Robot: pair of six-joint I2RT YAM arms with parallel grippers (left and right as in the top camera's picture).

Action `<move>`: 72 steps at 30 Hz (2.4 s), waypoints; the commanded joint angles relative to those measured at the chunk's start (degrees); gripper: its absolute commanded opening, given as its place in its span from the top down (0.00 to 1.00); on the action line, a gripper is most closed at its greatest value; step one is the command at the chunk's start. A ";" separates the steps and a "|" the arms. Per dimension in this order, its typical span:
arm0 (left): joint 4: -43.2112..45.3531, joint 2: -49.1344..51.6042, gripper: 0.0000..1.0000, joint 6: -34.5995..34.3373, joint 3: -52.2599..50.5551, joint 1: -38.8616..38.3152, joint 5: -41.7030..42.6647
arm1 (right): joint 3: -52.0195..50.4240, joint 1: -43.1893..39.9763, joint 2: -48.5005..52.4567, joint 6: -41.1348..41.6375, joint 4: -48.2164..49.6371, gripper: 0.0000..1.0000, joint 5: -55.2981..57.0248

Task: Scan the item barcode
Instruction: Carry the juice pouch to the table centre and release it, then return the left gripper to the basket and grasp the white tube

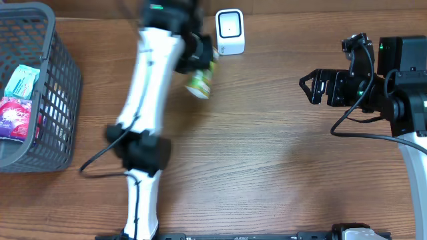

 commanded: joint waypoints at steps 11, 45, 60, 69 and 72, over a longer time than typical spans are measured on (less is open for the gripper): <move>9.92 10.82 0.87 -11.72 -7.23 -8.57 3.87 | 1.36 0.26 -0.28 0.00 -0.33 0.00 -0.33; -4.61 -18.21 0.19 5.09 21.79 49.09 -7.10 | 1.36 0.26 -0.28 0.02 -0.92 0.00 -0.35; 1.14 -4.63 0.16 13.03 3.65 60.41 -6.82 | 1.36 0.26 -0.28 0.02 -0.87 0.00 -0.35; -0.61 5.49 0.19 15.87 3.65 60.22 -4.46 | 1.36 0.26 -0.28 0.02 -0.96 0.00 -0.35; -1.42 8.68 0.21 18.23 3.65 59.74 -1.66 | 1.36 0.26 -0.28 0.02 -0.90 0.00 -0.35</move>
